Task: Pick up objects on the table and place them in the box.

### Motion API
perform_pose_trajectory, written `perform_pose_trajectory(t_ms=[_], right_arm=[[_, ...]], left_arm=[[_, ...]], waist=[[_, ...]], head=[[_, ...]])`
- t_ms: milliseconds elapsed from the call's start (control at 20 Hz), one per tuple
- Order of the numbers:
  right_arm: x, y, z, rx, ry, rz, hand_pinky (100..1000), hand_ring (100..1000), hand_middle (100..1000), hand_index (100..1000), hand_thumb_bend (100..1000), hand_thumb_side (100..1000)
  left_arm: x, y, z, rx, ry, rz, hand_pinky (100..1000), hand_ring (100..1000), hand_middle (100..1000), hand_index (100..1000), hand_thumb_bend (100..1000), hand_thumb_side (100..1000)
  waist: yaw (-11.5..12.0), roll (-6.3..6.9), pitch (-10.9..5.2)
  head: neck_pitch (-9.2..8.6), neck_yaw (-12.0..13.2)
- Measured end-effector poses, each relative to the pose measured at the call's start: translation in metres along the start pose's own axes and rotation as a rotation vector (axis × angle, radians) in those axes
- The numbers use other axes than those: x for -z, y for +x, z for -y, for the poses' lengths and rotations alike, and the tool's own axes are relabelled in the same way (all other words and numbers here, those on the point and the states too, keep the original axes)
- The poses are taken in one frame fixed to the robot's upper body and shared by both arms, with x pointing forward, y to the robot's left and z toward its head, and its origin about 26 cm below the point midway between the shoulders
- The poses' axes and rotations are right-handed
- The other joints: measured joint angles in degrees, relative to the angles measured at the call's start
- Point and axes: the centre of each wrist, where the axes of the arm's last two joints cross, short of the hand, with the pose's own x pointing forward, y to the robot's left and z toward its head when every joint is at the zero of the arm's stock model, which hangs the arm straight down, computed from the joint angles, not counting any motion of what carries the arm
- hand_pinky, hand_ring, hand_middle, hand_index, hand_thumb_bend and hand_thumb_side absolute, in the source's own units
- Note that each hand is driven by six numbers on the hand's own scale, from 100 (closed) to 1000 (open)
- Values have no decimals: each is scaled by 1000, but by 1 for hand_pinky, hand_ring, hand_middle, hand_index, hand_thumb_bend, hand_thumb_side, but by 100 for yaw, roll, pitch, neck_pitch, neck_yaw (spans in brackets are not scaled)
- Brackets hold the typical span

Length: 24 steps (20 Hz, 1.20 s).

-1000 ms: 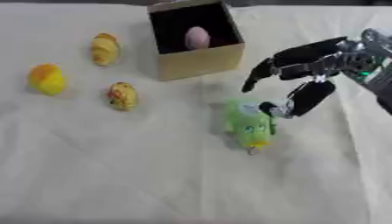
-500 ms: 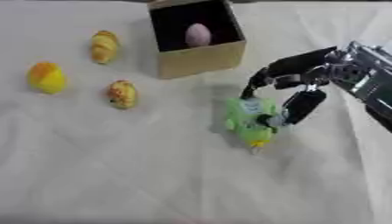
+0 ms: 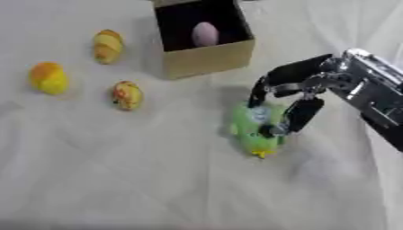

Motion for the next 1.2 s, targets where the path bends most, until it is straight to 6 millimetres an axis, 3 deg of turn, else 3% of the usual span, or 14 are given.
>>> perform_pose_trajectory(t_ms=[50, 150, 350, 400, 500, 1000, 1200], right_arm=[[0, 0, -1, 5, -18, 0, 848, 698, 503, 642, 115, 293], [0, 1, -2, 26, -59, 4, 845, 687, 496, 636, 100, 239], [-1, 5, -2, 64, -116, 17, 845, 687, 496, 636, 100, 239], [-1, 5, -2, 67, -122, 18, 838, 653, 467, 609, 100, 100], [-3, 8, 3, 70, -149, 21, 839, 649, 464, 607, 100, 100], [-47, 11, 73, 8, -528, 5, 844, 635, 433, 567, 100, 100], [-50, 3, 96, -27, -625, -35, 846, 643, 446, 583, 117, 100]], left_arm=[[0, 0, 0, 0, 0, 0, 854, 610, 624, 798, 239, 771], [0, 0, 0, 0, -1, 0, 854, 610, 624, 798, 239, 770], [0, 0, 0, 0, -3, 0, 854, 610, 624, 798, 239, 770], [0, 0, 0, 0, -4, 0, 854, 611, 625, 799, 238, 768], [0, 0, 0, 0, -3, 0, 854, 611, 626, 799, 238, 767], [0, 0, 0, 0, -3, 0, 854, 610, 626, 796, 237, 765], [0, 0, 0, 0, -3, 0, 854, 610, 627, 796, 235, 767]], waist=[[0, 1, 0], [-8, 1, 0], [-10, 1, 0], [-10, 1, 0], [-62, 7, -10], [-29, 19, -55], [7, 17, -50]], head=[[0, 1], [0, 5], [0, 17], [0, 17], [0, 26], [0, 23], [0, 21]])
